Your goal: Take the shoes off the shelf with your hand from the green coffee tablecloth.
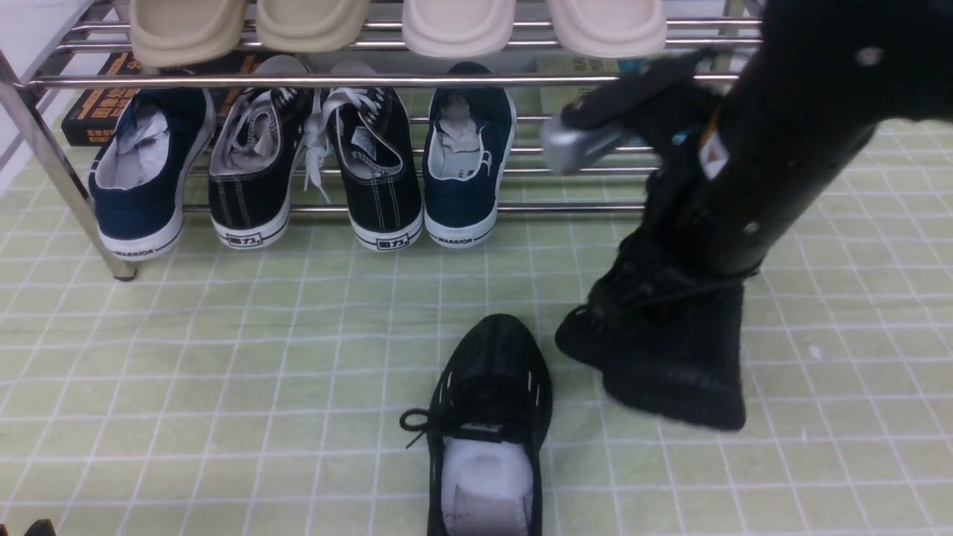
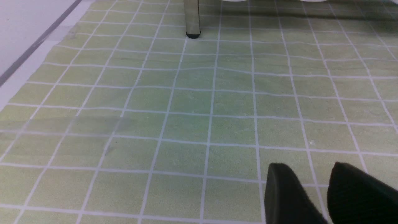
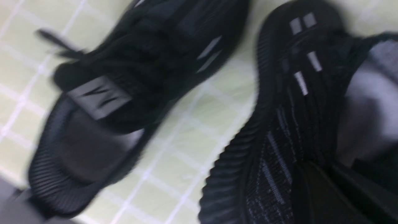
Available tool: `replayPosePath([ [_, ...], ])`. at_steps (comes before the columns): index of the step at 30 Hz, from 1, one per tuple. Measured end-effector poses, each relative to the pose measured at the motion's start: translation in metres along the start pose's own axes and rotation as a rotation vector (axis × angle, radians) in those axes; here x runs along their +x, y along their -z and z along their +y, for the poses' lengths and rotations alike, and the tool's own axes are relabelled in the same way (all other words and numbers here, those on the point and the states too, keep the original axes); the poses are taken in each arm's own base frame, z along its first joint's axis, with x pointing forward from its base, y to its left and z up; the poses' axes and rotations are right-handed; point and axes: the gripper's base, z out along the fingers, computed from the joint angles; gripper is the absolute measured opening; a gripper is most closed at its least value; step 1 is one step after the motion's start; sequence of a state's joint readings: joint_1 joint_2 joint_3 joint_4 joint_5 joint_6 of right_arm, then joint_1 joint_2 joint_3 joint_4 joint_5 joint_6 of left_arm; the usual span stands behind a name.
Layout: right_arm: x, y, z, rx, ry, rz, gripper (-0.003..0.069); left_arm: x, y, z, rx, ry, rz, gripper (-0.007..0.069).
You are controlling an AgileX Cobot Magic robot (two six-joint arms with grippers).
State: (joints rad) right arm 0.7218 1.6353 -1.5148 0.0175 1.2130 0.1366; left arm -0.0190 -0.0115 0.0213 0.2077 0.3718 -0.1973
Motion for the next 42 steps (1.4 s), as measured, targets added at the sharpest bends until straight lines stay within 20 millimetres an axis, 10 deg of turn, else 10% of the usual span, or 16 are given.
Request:
replayPosePath([
  [22, 0.037, -0.039, 0.082, -0.045, -0.019, 0.179, 0.0047, 0.0, 0.0, 0.0, 0.0, 0.0, 0.0, 0.0242],
  [33, 0.036, -0.077, 0.088, -0.016, -0.02, 0.279, 0.0336, 0.0, 0.0, 0.0, 0.0, 0.0, 0.0, 0.0242],
  [42, 0.029, -0.033, 0.073, -0.036, -0.006, 0.146, 0.0458, 0.0, 0.0, 0.0, 0.0, 0.0, 0.0, 0.0242],
])
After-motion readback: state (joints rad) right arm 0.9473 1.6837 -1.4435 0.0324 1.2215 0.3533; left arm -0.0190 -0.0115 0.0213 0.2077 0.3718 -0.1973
